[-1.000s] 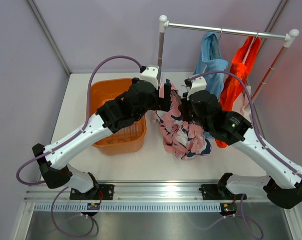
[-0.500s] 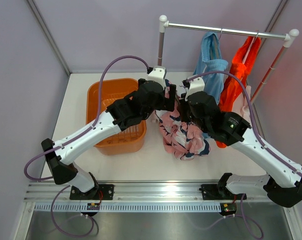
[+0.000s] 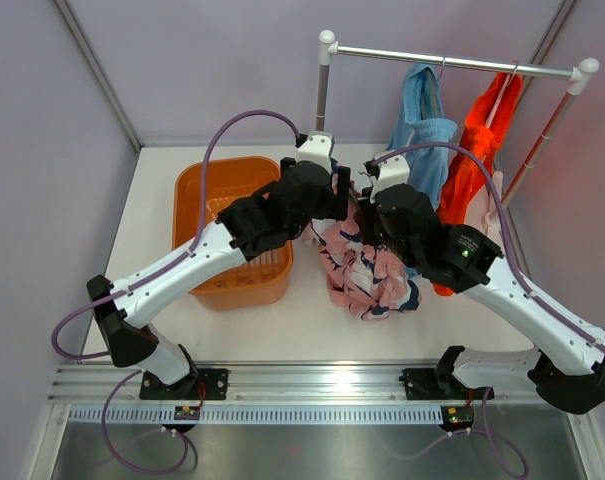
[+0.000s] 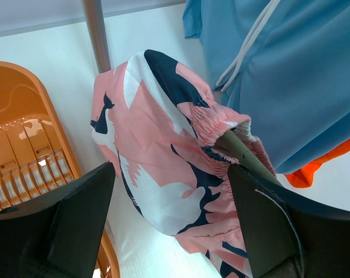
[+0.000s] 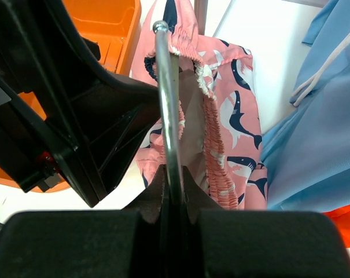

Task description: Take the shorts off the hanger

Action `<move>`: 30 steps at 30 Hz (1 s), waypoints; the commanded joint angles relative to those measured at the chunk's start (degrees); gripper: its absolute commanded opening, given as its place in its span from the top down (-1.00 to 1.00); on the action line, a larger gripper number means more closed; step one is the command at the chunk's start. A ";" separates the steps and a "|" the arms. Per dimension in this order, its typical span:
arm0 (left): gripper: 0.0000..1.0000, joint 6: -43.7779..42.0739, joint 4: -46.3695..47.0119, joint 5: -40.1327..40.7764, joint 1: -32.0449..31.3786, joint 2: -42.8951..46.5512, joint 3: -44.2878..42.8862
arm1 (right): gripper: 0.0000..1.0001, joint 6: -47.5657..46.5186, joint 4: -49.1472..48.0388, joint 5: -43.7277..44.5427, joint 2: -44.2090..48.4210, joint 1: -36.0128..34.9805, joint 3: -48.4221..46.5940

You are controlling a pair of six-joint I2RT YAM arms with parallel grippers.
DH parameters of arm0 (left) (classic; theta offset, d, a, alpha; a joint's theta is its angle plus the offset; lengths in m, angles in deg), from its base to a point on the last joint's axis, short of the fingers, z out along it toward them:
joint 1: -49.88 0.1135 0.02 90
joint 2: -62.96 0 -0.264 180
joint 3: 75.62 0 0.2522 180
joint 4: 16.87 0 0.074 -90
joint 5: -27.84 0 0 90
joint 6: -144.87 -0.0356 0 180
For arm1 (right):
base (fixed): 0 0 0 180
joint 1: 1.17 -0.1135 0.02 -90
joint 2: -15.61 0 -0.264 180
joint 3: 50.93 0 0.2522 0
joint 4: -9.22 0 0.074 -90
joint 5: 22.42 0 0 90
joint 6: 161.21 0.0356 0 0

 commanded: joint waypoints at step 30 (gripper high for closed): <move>-0.71 3.69 10.97 -9.37 1.21 8.02 6.84 | 1.00 -0.30 1.25 4.29 0.73 -1.39 -6.13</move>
